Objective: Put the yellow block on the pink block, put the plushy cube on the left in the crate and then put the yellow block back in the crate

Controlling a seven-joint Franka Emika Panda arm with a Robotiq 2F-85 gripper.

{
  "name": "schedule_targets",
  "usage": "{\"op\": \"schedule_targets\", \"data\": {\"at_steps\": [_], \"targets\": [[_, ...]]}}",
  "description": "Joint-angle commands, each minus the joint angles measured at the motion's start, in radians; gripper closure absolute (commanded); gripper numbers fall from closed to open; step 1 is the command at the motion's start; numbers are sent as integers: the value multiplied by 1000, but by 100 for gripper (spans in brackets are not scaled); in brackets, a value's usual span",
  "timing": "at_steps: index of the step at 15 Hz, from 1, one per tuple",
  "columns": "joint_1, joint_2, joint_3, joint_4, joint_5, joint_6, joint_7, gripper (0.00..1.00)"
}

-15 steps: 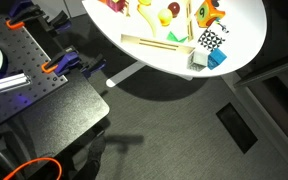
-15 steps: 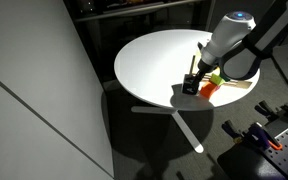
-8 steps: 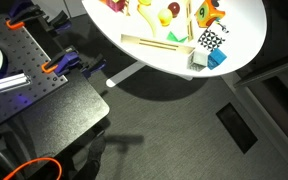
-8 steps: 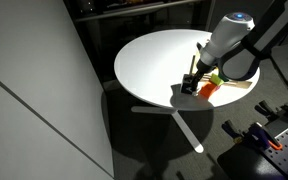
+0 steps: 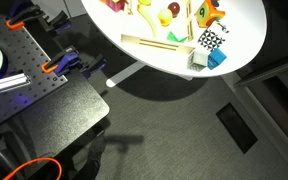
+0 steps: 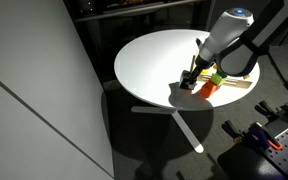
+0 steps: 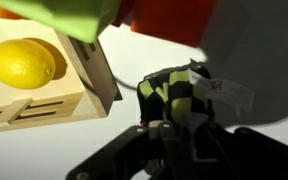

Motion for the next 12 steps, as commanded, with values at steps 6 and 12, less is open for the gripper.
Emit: {"op": "schedule_targets", "data": {"at_steps": [6,12], "targets": [[35,-80,-79,11,-30,19,-9,94],[154,-130,-247,8,-42,19,3,94]]}}
